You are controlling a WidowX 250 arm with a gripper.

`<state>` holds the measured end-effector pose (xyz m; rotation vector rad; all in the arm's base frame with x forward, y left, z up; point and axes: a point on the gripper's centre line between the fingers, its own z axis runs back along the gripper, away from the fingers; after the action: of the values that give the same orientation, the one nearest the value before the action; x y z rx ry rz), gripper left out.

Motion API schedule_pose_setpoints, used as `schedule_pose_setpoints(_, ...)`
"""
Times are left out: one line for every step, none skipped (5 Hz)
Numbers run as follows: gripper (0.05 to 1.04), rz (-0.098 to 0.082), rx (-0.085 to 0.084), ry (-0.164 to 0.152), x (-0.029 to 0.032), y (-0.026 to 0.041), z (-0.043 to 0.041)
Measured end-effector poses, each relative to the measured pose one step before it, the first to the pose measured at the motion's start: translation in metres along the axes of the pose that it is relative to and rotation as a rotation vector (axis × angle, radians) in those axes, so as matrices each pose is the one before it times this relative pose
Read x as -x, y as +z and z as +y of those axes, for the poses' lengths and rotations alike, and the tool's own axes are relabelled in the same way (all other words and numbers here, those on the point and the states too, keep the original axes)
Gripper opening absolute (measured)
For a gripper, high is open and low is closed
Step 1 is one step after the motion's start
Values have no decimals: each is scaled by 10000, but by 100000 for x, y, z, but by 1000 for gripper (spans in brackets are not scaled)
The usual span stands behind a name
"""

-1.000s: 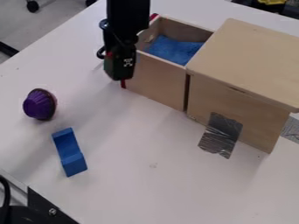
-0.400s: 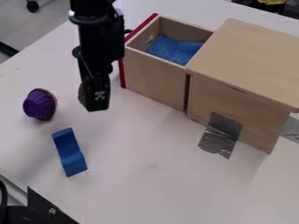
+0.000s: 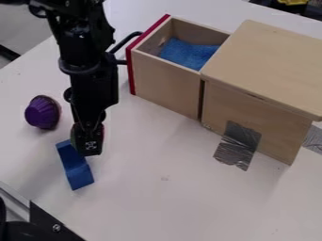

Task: Take the red object out of the drawer and put it in the left side of the table

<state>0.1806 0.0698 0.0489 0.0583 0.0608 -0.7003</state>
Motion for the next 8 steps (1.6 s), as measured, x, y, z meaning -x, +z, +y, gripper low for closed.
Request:
schedule_pose_setpoints(767, -37, 18, 272, 275, -739, 526)
schedule_pose_setpoints(767, -33, 97, 155, -42, -388, 535)
schedule_pose_setpoints(767, -85, 9, 10, -376, -216, 649)
schedule_pose_setpoints(767, -107, 0, 55, -527, 51, 586)
schedule_pose_setpoints(767, -253, -198, 54, -602, 252, 598)
schedule_pose_setpoints(767, -201, 3, 8, -953, 167, 553)
schedule_pose_setpoints(767, -99, 120, -48, -710, -55, 196)
schedule_pose_setpoints(767, 29, 105, -379, -1140, -427, -124)
